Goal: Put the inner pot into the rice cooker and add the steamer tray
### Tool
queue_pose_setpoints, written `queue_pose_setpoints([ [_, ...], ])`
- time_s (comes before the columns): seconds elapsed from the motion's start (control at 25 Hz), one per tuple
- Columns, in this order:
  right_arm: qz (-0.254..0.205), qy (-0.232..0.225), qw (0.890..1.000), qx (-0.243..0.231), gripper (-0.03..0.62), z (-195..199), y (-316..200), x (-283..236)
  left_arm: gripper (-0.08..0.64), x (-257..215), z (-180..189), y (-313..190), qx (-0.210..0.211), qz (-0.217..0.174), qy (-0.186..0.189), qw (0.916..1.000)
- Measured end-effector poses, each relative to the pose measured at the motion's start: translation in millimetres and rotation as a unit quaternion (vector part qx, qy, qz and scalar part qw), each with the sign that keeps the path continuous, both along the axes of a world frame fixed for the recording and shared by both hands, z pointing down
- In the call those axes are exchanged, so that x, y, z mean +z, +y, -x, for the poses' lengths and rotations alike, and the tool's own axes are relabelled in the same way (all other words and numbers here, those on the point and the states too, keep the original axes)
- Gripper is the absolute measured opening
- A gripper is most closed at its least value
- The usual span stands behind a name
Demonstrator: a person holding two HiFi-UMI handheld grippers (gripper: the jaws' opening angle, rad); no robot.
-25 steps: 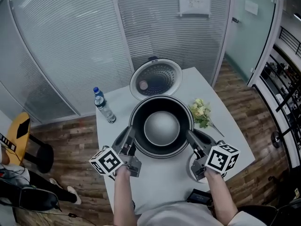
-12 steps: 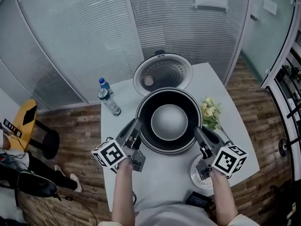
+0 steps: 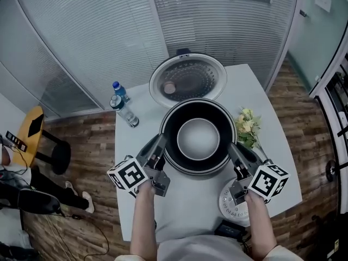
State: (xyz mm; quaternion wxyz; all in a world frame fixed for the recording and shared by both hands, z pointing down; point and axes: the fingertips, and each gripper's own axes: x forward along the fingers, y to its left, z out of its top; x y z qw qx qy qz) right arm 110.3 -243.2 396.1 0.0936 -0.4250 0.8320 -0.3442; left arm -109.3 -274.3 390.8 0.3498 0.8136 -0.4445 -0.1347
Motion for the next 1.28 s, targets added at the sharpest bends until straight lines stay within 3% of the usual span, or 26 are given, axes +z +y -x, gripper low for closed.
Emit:
queue_pose_setpoints([
  [0.72,0.038,-0.014,0.999,-0.005,0.078,-0.2,-27.8,27.3,0.048,25.0,-0.1,-26.2,0.004,0.024,0.002,0.9997],
  [1.28,0.068,-0.007,0.998,-0.003,0.08,-0.4,-24.2,48.8,0.048,49.7,-1.7,-25.6,0.007,0.042,-0.02,0.9989],
])
